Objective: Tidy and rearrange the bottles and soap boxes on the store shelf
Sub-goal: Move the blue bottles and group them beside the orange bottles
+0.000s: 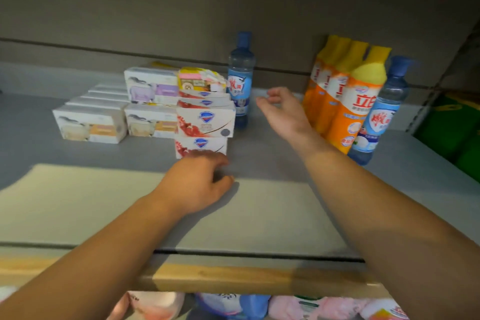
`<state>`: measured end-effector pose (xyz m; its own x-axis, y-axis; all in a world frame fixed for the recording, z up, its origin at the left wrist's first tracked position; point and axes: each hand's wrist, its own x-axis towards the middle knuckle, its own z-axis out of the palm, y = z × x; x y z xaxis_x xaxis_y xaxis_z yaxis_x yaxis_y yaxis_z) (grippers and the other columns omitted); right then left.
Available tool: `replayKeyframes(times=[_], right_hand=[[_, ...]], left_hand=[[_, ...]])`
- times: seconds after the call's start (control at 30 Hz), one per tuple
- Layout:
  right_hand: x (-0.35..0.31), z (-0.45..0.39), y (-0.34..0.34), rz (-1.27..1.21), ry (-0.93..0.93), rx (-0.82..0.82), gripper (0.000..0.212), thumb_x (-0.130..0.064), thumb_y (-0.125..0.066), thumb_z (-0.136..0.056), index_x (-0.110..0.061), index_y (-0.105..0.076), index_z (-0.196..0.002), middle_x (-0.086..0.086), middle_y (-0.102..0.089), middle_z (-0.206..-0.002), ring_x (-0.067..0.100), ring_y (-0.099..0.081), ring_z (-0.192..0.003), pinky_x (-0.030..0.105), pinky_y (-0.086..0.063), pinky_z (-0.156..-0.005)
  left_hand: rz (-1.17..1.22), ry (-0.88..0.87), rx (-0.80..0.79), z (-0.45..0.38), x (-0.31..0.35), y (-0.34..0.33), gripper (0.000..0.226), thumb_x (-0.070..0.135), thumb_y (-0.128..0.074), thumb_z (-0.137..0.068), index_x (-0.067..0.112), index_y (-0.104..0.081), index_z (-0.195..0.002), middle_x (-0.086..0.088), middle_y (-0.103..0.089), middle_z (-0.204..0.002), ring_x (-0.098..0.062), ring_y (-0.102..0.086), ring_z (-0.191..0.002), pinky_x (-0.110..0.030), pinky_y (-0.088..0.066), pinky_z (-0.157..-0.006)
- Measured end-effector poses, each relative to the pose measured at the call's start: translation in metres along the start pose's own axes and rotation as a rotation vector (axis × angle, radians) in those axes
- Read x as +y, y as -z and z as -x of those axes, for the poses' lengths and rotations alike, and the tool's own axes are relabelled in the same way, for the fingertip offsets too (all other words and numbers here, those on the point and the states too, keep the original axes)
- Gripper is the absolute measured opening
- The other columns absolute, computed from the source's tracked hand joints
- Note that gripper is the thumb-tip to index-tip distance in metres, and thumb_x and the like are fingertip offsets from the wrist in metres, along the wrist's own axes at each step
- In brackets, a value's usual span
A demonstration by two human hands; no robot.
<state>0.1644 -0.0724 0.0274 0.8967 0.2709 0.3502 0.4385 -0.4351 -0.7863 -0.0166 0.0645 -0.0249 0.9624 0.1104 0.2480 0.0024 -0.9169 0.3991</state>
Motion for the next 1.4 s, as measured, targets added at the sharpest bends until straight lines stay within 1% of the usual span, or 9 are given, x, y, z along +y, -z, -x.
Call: replayKeyframes(times=[0.13,0.27,0.4,0.73,0.93,1.07,1.2,1.27,1.4], right_hand=[[0.001,-0.043,-0.032,-0.052,-0.088,-0.022,0.065,-0.049,-0.063,-0.088,-0.018,-0.042,-0.141,0.002,-0.057,-0.133,0.020,-0.056,-0.116,0.024,-0.042,-0.079],[0.011,-0.066,-0.058,-0.120,-0.108,-0.062,0.068,-0.044,-0.070,-0.086,-0.012,-0.043,-0.139,0.006,-0.056,-0.137,0.023,-0.057,-0.121,0.032,-0.047,-0.096],[0.025,-0.072,-0.076,-0.176,-0.066,-0.127,0.052,-0.036,-0.074,-0.084,-0.015,-0.051,-0.125,0.004,-0.064,-0.122,0.019,-0.062,-0.106,0.033,-0.051,-0.089],[0.033,-0.042,-0.066,-0.118,-0.018,-0.057,0.048,-0.039,-0.065,-0.091,-0.020,-0.046,-0.131,-0.007,-0.057,-0.106,0.004,-0.055,-0.086,0.013,-0.037,-0.061],[0.039,0.020,-0.019,-0.076,-0.011,-0.035,0.048,-0.038,-0.067,-0.090,-0.024,-0.047,-0.132,-0.015,-0.055,-0.115,0.005,-0.054,-0.101,0.012,-0.039,-0.069],[0.044,0.061,0.007,-0.110,-0.012,0.000,0.052,-0.038,-0.075,-0.082,-0.024,-0.053,-0.126,-0.007,-0.064,-0.121,0.007,-0.062,-0.100,0.020,-0.048,-0.078],[0.040,0.080,0.020,-0.186,0.019,-0.030,0.054,-0.038,-0.085,-0.070,-0.029,-0.059,-0.117,-0.016,-0.066,-0.108,-0.005,-0.063,-0.092,0.013,-0.052,-0.069],[0.037,0.081,0.024,-0.166,0.044,-0.042,0.050,-0.039,-0.086,-0.068,-0.036,-0.058,-0.110,-0.023,-0.063,-0.098,-0.012,-0.061,-0.083,0.006,-0.047,-0.061],[0.029,0.083,0.027,-0.233,0.056,-0.047,0.042,-0.042,-0.085,-0.067,-0.043,-0.059,-0.099,-0.032,-0.061,-0.085,-0.018,-0.061,-0.076,0.007,-0.050,-0.057]], left_hand=[[-0.145,-0.024,0.000,0.000,-0.006,-0.006,0.050,0.056,-0.046,-0.079,0.027,-0.062,-0.117,0.005,-0.060,-0.123,-0.022,-0.050,-0.117,-0.035,-0.044,-0.097],[-0.157,-0.015,0.014,0.000,-0.007,-0.011,0.056,0.058,-0.038,-0.077,0.031,-0.059,-0.122,0.010,-0.054,-0.130,-0.021,-0.043,-0.123,-0.035,-0.038,-0.102],[-0.140,0.000,0.048,-0.002,-0.008,-0.013,0.055,0.058,-0.041,-0.076,0.033,-0.060,-0.121,0.012,-0.055,-0.127,-0.019,-0.043,-0.121,-0.034,-0.038,-0.100],[-0.123,-0.024,0.073,-0.001,-0.013,-0.018,0.048,0.054,-0.042,-0.075,0.032,-0.065,-0.112,0.010,-0.059,-0.124,-0.023,-0.047,-0.118,-0.036,-0.041,-0.099],[-0.197,-0.015,0.033,0.002,-0.004,-0.014,0.051,0.053,-0.037,-0.076,0.028,-0.064,-0.111,0.005,-0.059,-0.125,-0.027,-0.048,-0.117,-0.037,-0.042,-0.098],[-0.191,-0.021,0.036,0.004,0.001,-0.010,0.046,0.050,-0.037,-0.077,0.024,-0.066,-0.103,0.003,-0.063,-0.115,-0.027,-0.053,-0.110,-0.035,-0.046,-0.091],[-0.171,-0.060,0.048,0.005,0.004,-0.010,0.039,0.046,-0.042,-0.079,0.021,-0.067,-0.095,-0.003,-0.066,-0.106,-0.029,-0.058,-0.104,-0.036,-0.050,-0.083],[-0.171,-0.070,0.053,0.004,0.004,-0.011,0.040,0.045,-0.044,-0.078,0.020,-0.068,-0.098,-0.003,-0.068,-0.107,-0.029,-0.059,-0.103,-0.036,-0.051,-0.082],[-0.022,-0.103,0.134,0.005,0.011,-0.012,0.044,0.047,-0.050,-0.077,0.025,-0.065,-0.113,0.003,-0.069,-0.109,-0.021,-0.063,-0.102,-0.030,-0.051,-0.080]])
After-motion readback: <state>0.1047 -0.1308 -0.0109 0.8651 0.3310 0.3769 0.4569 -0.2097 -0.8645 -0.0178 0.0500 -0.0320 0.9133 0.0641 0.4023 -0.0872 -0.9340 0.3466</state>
